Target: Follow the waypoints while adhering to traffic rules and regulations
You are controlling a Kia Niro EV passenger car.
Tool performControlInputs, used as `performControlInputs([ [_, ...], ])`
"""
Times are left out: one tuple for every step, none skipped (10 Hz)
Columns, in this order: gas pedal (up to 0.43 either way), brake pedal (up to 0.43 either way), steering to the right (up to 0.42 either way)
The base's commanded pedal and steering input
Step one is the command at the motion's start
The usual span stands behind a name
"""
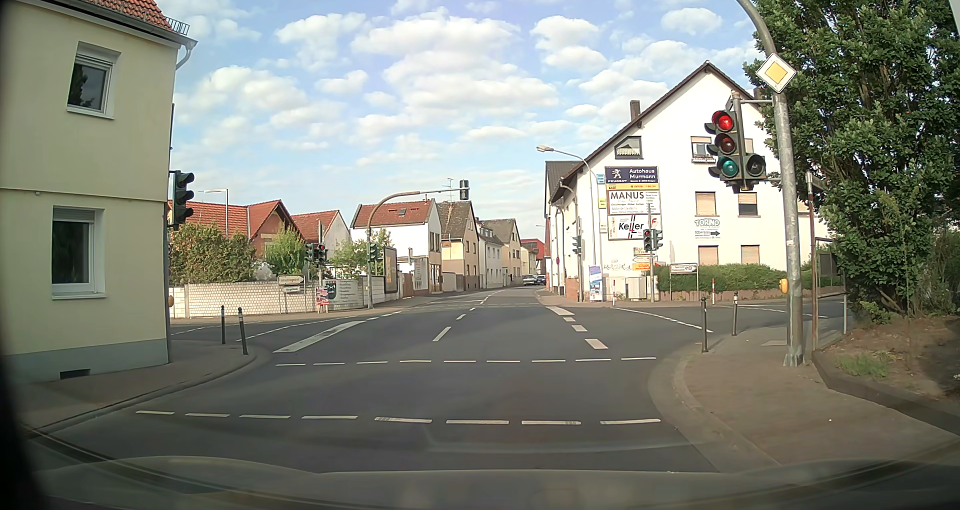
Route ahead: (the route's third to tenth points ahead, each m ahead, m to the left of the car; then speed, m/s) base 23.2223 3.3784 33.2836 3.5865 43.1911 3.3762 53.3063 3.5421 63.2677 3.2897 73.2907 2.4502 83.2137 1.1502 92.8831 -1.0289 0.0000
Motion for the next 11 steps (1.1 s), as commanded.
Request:
performControlInputs([
  [0.000,0.329,-0.008],
  [0.000,0.329,-0.008],
  [0.000,0.329,-0.007],
  [0.000,0.329,-0.008],
  [0.000,0.329,-0.008],
  [0.000,0.329,-0.008],
  [0.000,0.329,-0.008],
  [0.000,0.329,-0.008],
  [0.000,0.329,-0.008],
  [0.000,0.329,-0.008],
  [0.000,0.329,-0.008],
])
